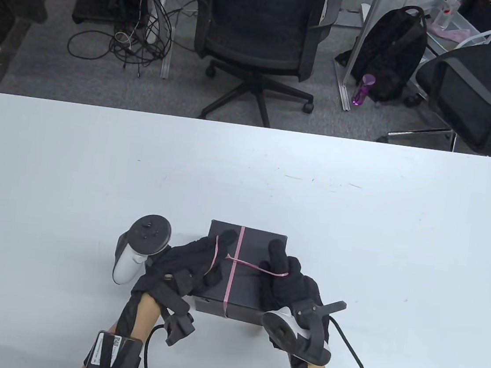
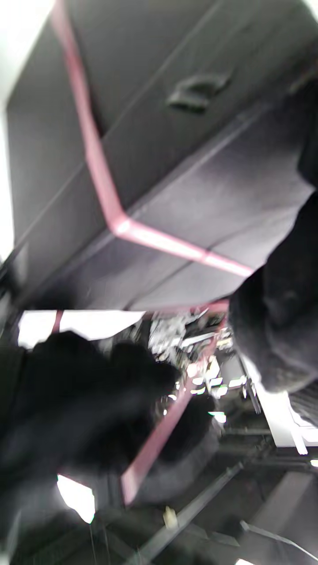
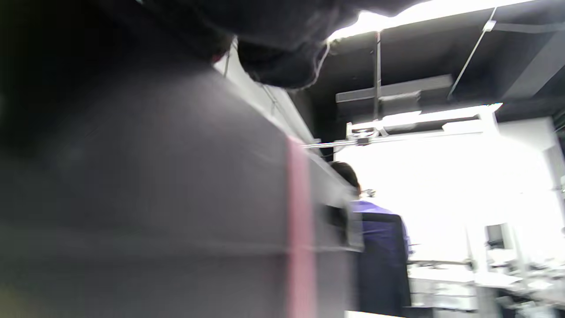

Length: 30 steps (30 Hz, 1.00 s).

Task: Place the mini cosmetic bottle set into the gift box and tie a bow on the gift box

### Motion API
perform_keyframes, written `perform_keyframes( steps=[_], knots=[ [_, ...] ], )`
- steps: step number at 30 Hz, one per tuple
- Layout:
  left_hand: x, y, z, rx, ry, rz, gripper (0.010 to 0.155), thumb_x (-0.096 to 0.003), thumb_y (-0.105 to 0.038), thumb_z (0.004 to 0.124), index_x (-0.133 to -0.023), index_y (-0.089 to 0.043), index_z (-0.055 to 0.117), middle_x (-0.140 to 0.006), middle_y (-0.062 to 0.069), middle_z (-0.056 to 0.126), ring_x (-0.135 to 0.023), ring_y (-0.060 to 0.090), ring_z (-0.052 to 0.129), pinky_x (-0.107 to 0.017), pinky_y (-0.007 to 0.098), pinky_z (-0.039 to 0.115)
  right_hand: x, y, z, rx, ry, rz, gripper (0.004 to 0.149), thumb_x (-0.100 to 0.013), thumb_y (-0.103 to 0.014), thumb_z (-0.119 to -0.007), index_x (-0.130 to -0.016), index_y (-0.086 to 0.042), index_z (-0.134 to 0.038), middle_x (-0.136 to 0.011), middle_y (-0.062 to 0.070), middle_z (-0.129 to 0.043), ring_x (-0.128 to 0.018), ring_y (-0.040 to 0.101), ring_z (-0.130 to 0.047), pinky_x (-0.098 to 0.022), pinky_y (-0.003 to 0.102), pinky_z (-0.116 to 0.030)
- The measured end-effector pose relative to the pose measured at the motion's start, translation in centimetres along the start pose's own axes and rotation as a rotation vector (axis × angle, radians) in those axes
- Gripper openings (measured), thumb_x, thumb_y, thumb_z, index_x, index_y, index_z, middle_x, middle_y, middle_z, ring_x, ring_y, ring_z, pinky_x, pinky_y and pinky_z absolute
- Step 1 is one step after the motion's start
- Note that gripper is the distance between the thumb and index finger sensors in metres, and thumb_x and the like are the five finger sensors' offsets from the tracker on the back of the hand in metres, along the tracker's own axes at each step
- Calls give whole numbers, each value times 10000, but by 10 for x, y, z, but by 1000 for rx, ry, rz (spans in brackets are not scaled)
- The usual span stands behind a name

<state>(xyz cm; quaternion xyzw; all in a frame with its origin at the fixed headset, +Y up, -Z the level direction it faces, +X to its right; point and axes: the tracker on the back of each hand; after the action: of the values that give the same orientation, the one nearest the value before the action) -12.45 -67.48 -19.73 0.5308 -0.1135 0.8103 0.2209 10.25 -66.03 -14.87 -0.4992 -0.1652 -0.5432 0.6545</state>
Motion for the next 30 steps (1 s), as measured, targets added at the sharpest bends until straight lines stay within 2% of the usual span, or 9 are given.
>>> perform_keyframes(
  steps=[5, 10, 14, 19, 22, 24, 26, 28, 30],
  knots=[
    [-3, -23, 22, -353, -154, -75, 549, -605, -511, 668, -1100, -287, 590, -456, -124, 963, -98, 7, 908, -105, 239, 851, -6, -14, 9, -129, -56, 112, 465, -602, -231, -585, -1065, -208, -544, -739, 120, -831, -204, 68, -862, -134, 237, -807],
    [3, -29, 34, -525, -234, -48, 595, -577, -499, 751, -1099, -328, 523, -449, -150, 949, -103, 5, 906, -96, 212, 832, -21, -16, 9, -167, -170, 27, 458, -585, -327, -616, -950, -90, -759, -741, 131, -845, -228, 81, -871, -152, 250, -814],
    [7, -32, 42, -625, -294, 1, 614, -569, -490, 769, -1094, -349, 483, -444, -161, 937, -107, 9, 904, -92, 204, 822, -42, -10, 1, -265, -345, -101, 450, -574, -365, -693, -874, -62, -838, -703, 151, -866, -237, 79, -877, -157, 245, -820],
    [11, -29, 44, -628, -308, 59, 646, -570, -490, 763, -1097, -321, 431, -452, -169, 932, -117, 4, 898, -93, 191, 810, -58, -5, 2, -308, -469, -171, 426, -537, -366, -795, -798, -49, -907, -618, 148, -911, -209, 85, -880, -136, 257, -822],
    [13, -27, 46, -654, -316, 108, 652, -576, -492, 753, -1095, -271, 426, -461, -174, 923, -127, 1, 889, -101, 187, 800, -60, -10, 5, -220, -457, -130, 403, -557, -374, -811, -757, -45, -930, -571, 132, -932, -196, 82, -882, -132, 261, -825],
    [15, -25, 46, -628, -296, 149, 605, -600, -455, 710, -1096, -257, 425, -485, -166, 919, -147, 9, 887, -113, 193, 792, -59, -12, 5, -120, -381, -127, 363, -577, -358, -789, -687, -50, -948, -520, 119, -939, -184, 78, -880, -123, 259, -824],
    [19, -22, 45, -605, -284, 171, 602, -608, -441, 689, -1096, -218, 417, -511, -160, 918, -168, 9, 885, -127, 190, 784, -58, -9, -1, -125, -424, -177, 355, -570, -368, -786, -649, -61, -947, -501, 104, -934, -185, 74, -874, -130, 262, -825],
    [22, -20, 46, -610, -306, 187, 597, -604, -441, 702, -1094, -242, 425, -517, -168, 921, -173, 0, 886, -130, 182, 784, -58, 1, -9, -251, -512, -232, 354, -561, -373, -792, -644, -62, -939, -504, 104, -928, -196, 78, -872, -141, 267, -827],
    [27, -17, 47, -613, -359, 215, 583, -591, -459, 719, -1085, -312, 446, -521, -178, 929, -169, -15, 889, -126, 168, 787, -59, 16, -20, -492, -677, -296, 367, -557, -364, -807, -666, -35, -926, -526, 140, -912, -226, 105, -872, -167, 291, -822]
  ],
)
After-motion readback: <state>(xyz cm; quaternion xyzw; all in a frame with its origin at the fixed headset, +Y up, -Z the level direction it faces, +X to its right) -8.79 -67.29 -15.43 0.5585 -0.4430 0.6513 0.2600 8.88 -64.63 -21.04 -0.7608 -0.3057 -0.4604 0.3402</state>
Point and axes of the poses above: the tracker on the back of each hand, its own y axis roughly to the little-finger side, its own x axis roughly from the fingertips to the wrist, z = x × y
